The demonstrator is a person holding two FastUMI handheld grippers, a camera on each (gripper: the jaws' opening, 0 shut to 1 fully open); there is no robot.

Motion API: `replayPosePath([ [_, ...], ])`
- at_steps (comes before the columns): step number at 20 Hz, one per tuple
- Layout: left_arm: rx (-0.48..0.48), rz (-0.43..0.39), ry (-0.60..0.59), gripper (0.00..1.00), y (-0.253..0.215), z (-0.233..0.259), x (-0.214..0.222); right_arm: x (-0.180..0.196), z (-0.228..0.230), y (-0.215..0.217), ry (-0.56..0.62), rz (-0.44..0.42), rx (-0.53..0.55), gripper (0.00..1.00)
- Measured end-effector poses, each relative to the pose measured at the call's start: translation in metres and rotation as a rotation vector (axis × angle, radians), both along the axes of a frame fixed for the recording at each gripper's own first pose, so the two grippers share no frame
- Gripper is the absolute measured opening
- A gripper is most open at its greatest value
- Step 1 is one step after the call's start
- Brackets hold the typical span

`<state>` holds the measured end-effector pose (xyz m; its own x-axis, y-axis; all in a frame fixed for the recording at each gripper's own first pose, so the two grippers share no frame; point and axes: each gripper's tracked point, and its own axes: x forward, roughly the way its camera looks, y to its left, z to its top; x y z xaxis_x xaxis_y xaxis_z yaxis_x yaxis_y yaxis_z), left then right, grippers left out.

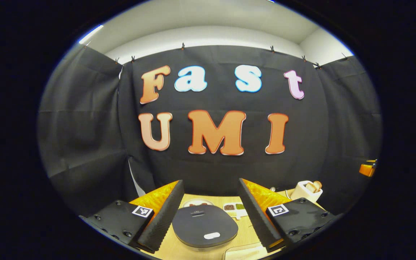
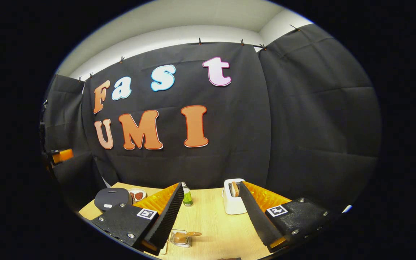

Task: Close the left gripper, press the button to open the rice cooker; take a wooden spoon from the chopstick holder with the right hand, scoop a spoonful of rice and pour it into the rice cooker, then put the wooden spoon back into the chopstick holder.

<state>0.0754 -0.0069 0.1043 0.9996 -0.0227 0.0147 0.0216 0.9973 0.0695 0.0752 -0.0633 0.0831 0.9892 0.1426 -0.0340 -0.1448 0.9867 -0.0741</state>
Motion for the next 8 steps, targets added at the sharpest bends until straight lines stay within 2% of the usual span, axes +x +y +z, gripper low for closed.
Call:
replayPosePath([
  [5, -0.036, -0.005, -0.054, 1.00, 0.004, 0.028, -0.019, -0.003, 0.008, 0.001, -0.026, 0.000, 0.008, 0.95],
  [8, -0.023, 0.035, -0.057, 1.00, 0.020, 0.028, -0.024, -0.002, 0.006, 0.002, -0.028, -0.003, 0.006, 0.95],
])
